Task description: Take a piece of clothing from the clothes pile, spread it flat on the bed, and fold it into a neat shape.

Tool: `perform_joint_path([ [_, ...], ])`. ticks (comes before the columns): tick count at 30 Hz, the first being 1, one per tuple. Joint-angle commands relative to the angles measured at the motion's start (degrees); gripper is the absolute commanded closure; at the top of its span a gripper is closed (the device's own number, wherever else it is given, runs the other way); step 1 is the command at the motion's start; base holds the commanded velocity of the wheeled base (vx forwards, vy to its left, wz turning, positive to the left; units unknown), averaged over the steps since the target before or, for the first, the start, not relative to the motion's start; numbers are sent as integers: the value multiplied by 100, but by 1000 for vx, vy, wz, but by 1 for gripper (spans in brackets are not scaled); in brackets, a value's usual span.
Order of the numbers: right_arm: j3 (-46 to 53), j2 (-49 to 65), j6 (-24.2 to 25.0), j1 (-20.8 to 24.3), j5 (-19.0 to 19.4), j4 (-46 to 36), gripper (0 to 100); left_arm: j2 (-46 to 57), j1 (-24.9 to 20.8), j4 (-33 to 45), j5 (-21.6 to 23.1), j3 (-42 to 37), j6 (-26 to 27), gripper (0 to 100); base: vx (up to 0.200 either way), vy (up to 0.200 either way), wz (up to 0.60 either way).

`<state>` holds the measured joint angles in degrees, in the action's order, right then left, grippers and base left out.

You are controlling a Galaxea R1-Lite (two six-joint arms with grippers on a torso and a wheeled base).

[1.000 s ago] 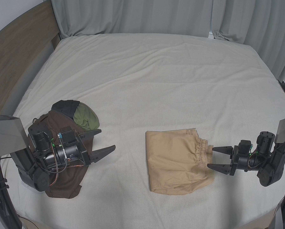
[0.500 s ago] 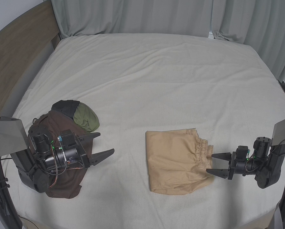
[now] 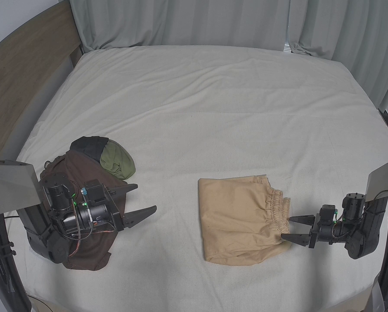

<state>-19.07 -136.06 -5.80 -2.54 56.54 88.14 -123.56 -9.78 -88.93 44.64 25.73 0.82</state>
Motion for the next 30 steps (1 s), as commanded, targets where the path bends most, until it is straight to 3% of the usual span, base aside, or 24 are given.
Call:
perform_joint_path([
  [1, -27, -263, 0, -72, -55, 2, 0, -27, -7, -1, 1, 2, -3, 0, 0, 0, 0],
  [18, 70, -791, 299, -10, -679, 2, 0, -71, -51, -1, 1, -33, 15, 0, 0, 0, 0],
  [30, 351, -685, 1521, 649, -697, 19, 0, -63, -7, -10, 9, -16, 6, 0, 0, 0, 0],
])
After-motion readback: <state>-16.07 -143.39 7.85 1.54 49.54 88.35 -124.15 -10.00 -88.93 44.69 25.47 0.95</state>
